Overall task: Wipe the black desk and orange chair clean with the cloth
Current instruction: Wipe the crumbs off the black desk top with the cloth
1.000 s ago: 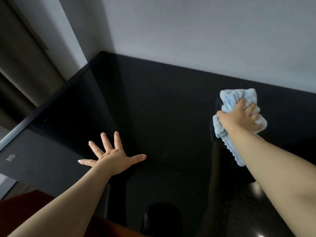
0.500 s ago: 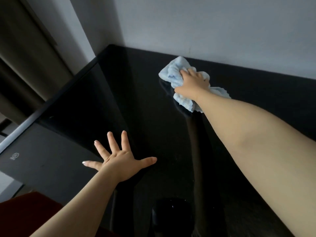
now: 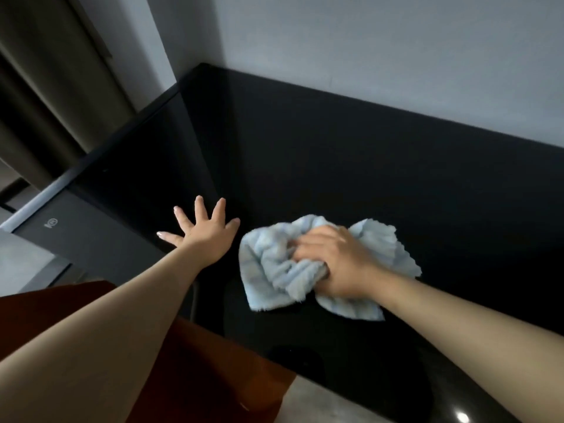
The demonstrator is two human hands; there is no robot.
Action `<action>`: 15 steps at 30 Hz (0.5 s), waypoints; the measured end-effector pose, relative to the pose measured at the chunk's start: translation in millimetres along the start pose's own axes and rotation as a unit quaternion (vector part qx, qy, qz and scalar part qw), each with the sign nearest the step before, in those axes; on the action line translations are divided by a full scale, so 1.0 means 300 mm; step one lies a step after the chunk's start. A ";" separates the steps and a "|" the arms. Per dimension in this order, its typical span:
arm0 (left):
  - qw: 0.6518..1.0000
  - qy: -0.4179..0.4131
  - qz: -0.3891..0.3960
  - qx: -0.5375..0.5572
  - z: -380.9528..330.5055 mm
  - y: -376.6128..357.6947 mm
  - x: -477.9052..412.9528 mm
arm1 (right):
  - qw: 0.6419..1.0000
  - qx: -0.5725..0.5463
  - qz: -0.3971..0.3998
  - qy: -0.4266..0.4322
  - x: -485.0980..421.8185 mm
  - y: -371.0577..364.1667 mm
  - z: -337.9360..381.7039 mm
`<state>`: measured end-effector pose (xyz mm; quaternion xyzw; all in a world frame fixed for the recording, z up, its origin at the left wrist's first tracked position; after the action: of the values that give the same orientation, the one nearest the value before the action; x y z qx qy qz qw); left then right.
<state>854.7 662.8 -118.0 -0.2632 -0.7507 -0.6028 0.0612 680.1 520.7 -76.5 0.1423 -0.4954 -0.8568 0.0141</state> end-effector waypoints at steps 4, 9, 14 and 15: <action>0.997 -0.058 -0.011 -0.044 0.052 -0.023 0.062 | 0.998 -0.037 -0.057 -0.012 0.085 0.057 0.005; 0.991 -0.101 -0.024 -0.081 0.071 -0.069 0.186 | 0.946 0.096 -0.009 -0.308 0.079 0.071 -0.090; 0.987 -0.142 -0.050 -0.058 0.086 -0.118 0.333 | 0.985 0.036 -0.007 -0.170 0.208 -0.037 0.156; 0.987 -0.146 -0.048 -0.046 0.094 -0.124 0.355 | 0.988 0.021 0.001 -0.152 0.244 -0.043 0.192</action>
<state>752.5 718.4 -114.2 -0.3143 -0.7347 -0.5943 -0.0906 596.6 564.0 -77.4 0.0102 -0.5102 -0.8576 -0.0639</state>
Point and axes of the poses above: each hand's wrist, its own x-axis away from the middle knuckle, its own y-axis out of the back of the hand, z = x × y, the point moved 4 cm from there along -x, towards the middle knuckle, and after that the axes turned 4 degrees about y, right-handed, at the moved point
